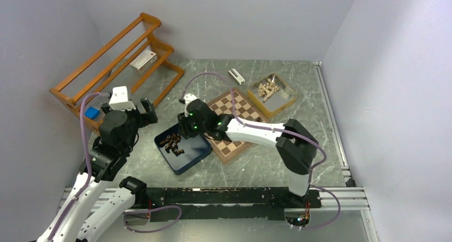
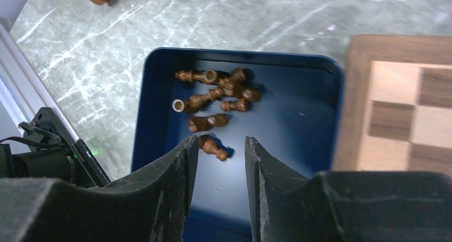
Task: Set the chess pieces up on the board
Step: Pick up the chess piece from the storage box.
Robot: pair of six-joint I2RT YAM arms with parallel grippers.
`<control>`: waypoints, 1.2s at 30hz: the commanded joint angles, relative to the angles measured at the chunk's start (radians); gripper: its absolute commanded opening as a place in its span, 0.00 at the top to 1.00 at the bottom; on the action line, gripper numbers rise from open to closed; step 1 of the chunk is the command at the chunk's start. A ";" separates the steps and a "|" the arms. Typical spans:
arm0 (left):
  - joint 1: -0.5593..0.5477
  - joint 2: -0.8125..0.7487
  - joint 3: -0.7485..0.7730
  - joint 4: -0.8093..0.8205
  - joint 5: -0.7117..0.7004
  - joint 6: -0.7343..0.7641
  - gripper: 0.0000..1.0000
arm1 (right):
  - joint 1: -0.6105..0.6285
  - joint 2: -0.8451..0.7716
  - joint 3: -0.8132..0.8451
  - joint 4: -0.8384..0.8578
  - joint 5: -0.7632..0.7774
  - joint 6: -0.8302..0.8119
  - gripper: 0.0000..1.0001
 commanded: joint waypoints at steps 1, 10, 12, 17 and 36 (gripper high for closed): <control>-0.001 -0.013 0.050 -0.038 -0.066 -0.017 0.02 | 0.070 0.094 0.099 0.003 0.030 -0.040 0.59; 0.000 -0.035 0.057 -0.055 -0.123 -0.033 0.02 | 0.124 0.200 0.174 -0.023 0.030 -0.051 0.61; -0.001 -0.035 0.057 -0.053 -0.118 -0.033 0.02 | 0.124 0.217 0.186 -0.029 0.023 -0.056 0.61; -0.001 -0.034 0.057 -0.052 -0.113 -0.031 0.02 | 0.127 0.257 0.216 -0.047 0.021 -0.063 0.61; -0.001 -0.035 0.054 -0.044 -0.101 -0.026 0.02 | 0.139 0.339 0.290 -0.111 0.062 -0.079 0.71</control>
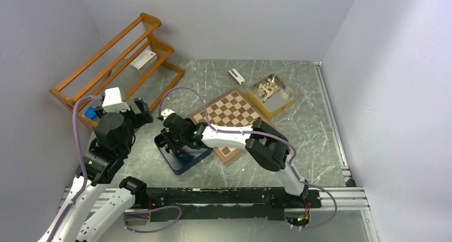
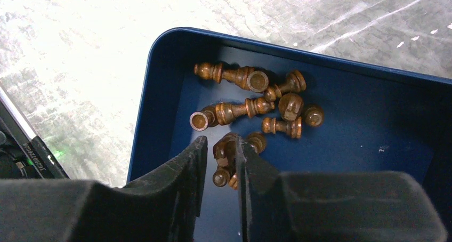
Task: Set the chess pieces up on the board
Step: Pick up the chess piece from the storage box.
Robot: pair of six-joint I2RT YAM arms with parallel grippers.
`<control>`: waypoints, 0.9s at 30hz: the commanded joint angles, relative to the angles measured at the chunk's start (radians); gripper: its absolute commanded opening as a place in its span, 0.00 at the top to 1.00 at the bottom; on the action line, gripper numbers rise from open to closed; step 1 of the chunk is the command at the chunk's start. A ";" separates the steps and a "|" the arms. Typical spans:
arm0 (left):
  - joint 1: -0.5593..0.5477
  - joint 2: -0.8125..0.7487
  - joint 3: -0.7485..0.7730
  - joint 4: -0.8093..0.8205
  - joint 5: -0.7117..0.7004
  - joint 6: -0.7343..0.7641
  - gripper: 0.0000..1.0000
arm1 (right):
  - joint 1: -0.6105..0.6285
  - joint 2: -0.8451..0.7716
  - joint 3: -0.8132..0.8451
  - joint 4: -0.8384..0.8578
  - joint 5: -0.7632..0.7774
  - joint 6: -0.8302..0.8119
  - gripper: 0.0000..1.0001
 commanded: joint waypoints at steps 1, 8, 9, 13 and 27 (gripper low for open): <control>-0.001 -0.006 0.027 0.000 -0.009 0.000 0.02 | 0.009 0.016 0.029 -0.022 0.030 -0.018 0.74; -0.002 -0.004 0.025 0.003 -0.004 0.001 0.02 | 0.009 -0.022 -0.003 -0.002 0.053 -0.012 0.88; -0.002 -0.004 0.025 0.003 -0.003 0.003 0.02 | 0.009 -0.028 -0.009 0.002 0.055 -0.010 0.89; -0.004 -0.001 0.022 0.008 0.002 0.004 0.02 | 0.009 -0.057 -0.026 0.011 0.076 0.001 0.93; -0.003 0.010 -0.019 0.064 0.095 0.037 0.02 | -0.033 -0.276 -0.168 0.051 0.127 0.034 1.00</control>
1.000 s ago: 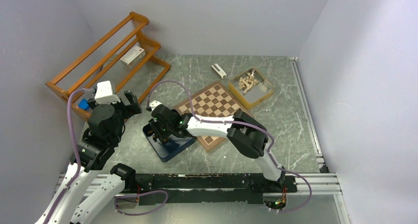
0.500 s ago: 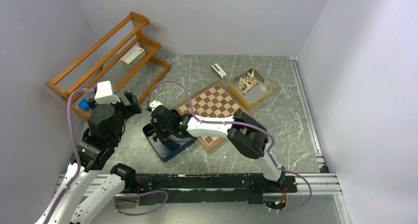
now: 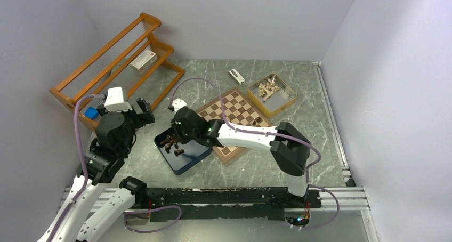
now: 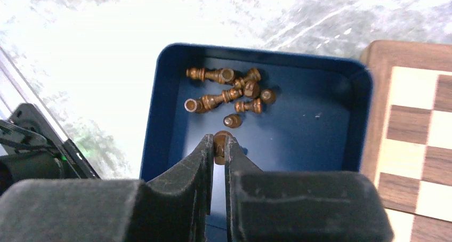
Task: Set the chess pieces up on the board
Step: Pick up the chess piece from the storage box, then place the chess piece on the chessboard.
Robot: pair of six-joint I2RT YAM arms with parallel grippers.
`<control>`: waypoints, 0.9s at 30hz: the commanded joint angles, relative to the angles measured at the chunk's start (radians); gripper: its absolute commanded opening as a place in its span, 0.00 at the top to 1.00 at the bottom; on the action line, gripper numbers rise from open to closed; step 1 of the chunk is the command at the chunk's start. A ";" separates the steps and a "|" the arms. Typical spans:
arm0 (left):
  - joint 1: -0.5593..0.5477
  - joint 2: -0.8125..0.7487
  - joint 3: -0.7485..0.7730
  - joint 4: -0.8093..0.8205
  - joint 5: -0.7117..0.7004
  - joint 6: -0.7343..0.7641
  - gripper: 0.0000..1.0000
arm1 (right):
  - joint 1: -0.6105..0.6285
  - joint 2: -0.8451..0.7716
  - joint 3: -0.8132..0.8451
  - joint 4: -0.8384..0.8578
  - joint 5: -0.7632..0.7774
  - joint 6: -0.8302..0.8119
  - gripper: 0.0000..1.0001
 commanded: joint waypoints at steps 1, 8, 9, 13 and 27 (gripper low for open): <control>-0.004 0.009 -0.023 0.070 0.089 0.037 0.02 | -0.023 -0.076 -0.038 0.033 0.036 0.017 1.00; -0.004 0.046 -0.045 0.102 0.182 0.058 0.02 | -0.071 -0.206 -0.121 -0.012 0.153 0.002 1.00; -0.004 0.058 -0.047 0.108 0.204 0.063 0.02 | -0.083 -0.229 -0.138 -0.019 0.175 -0.002 1.00; -0.004 0.113 -0.031 0.091 0.230 0.064 0.02 | -0.163 -0.330 -0.207 -0.050 0.227 0.003 1.00; 0.000 0.142 -0.040 0.104 0.276 0.067 0.02 | -0.434 -0.623 -0.411 -0.213 0.366 0.029 1.00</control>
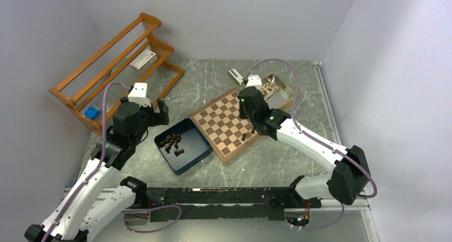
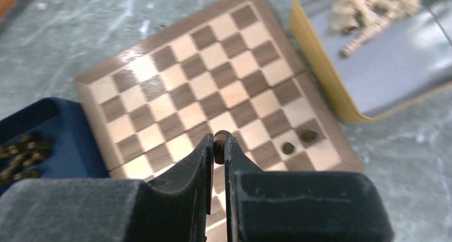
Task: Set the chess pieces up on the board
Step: Place the chess piece on the chessboard.
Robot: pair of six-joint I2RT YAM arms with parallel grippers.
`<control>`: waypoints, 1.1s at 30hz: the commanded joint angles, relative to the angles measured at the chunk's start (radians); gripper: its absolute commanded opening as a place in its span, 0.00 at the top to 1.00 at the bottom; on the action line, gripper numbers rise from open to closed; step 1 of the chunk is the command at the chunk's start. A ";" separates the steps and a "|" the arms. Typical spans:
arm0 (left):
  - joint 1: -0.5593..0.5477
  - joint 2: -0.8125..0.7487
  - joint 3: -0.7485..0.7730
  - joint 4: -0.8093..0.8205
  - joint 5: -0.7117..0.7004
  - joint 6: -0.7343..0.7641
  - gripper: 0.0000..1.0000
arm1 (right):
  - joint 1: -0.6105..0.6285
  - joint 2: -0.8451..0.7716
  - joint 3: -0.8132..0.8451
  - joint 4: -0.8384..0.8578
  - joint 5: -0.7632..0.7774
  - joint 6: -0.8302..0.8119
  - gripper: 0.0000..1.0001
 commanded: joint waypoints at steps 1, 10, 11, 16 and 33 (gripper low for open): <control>0.000 -0.011 -0.003 0.036 0.025 0.010 0.02 | -0.068 -0.055 -0.057 -0.069 0.063 0.027 1.00; -0.001 -0.011 -0.003 0.036 0.027 0.010 0.02 | -0.161 -0.095 -0.145 -0.087 0.071 0.051 1.00; -0.001 -0.011 -0.003 0.036 0.028 0.010 0.02 | -0.173 -0.100 -0.154 -0.081 0.063 0.053 1.00; -0.001 -0.008 -0.003 0.038 0.030 0.009 0.02 | -0.221 -0.100 -0.197 -0.057 0.009 0.066 1.00; -0.001 0.000 -0.003 0.043 0.037 0.009 0.02 | -0.267 -0.118 -0.344 0.085 -0.057 0.089 1.00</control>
